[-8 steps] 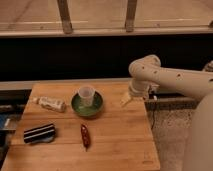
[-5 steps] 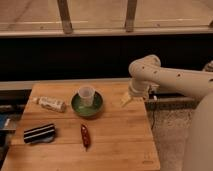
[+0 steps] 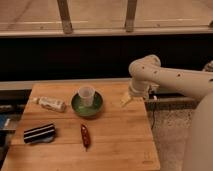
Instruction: Drag the pepper across the table
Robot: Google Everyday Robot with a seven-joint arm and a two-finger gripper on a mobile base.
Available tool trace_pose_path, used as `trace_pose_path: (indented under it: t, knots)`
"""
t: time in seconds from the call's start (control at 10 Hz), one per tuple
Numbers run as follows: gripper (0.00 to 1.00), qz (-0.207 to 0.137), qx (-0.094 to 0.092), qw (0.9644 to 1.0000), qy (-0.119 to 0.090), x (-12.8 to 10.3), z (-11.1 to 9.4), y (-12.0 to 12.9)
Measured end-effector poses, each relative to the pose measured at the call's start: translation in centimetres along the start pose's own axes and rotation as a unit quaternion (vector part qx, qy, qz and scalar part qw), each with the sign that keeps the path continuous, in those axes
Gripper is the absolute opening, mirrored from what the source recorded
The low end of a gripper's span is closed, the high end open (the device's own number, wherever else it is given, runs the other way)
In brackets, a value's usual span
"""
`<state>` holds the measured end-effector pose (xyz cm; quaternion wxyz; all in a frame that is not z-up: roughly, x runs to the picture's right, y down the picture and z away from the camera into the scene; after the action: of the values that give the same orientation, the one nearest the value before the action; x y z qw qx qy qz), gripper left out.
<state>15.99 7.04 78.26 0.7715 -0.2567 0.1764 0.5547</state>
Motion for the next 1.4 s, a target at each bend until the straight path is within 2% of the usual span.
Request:
trace_pose_path:
  t: [1.4]
  knots:
    - [0.8, -0.005, -0.002, 1.0, -0.002, 0.21, 0.25, 0.24]
